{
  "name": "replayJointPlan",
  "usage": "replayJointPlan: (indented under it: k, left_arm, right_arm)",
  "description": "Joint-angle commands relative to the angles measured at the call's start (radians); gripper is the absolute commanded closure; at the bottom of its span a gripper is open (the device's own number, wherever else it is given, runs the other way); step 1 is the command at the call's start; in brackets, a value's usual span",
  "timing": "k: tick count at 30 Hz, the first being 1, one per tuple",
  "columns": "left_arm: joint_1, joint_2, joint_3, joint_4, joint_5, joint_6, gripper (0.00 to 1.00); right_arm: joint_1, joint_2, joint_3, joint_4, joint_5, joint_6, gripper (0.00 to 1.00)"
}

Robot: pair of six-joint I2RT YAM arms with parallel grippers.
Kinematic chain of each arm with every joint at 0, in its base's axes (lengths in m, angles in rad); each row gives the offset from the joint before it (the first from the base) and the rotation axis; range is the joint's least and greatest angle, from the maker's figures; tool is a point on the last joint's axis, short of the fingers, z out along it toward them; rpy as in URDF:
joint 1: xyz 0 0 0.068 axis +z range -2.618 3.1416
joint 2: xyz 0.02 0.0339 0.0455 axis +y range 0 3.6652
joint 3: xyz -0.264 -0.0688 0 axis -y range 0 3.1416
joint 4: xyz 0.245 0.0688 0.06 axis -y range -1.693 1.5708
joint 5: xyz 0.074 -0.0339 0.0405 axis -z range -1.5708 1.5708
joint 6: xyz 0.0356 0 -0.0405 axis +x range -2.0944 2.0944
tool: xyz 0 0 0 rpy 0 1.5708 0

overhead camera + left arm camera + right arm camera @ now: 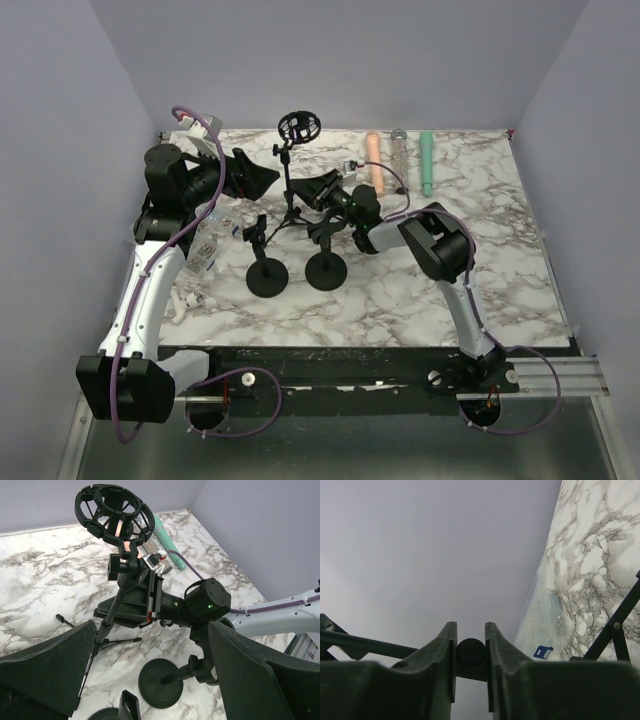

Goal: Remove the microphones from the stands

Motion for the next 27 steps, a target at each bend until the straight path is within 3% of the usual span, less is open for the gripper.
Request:
replayJointPlan:
  k: [1, 5, 7, 10, 17, 27]
  left_arm:
    - [-0.001, 0.004, -0.01, 0.024, 0.02, -0.008, 0.02]
    - [-0.001, -0.001, -0.008, 0.025, 0.022, -0.009, 0.02]
    - [-0.001, -0.004, -0.008, 0.026, 0.024, -0.011, 0.02]
    - [-0.001, -0.007, -0.009, 0.027, 0.023, -0.011, 0.02]
    - [-0.001, -0.009, -0.009, 0.032, 0.029, -0.018, 0.02]
    - [-0.001, -0.013, -0.009, 0.029, 0.025, -0.014, 0.02]
  right_arm:
    - [-0.015, -0.072, -0.027, -0.197, -0.08, -0.06, 0.58]
    - [-0.024, -0.18, 0.005, -0.506, -0.056, -0.152, 0.29]
    - [-0.027, -0.214, 0.015, -0.586, -0.052, -0.167, 0.23]
    - [-0.028, -0.247, 0.05, -0.742, -0.034, -0.177, 0.22]
    - [-0.02, -0.223, 0.322, -1.318, 0.065, -0.18, 0.23]
    - [0.018, -0.158, 0.513, -1.534, 0.131, -0.131, 0.33]
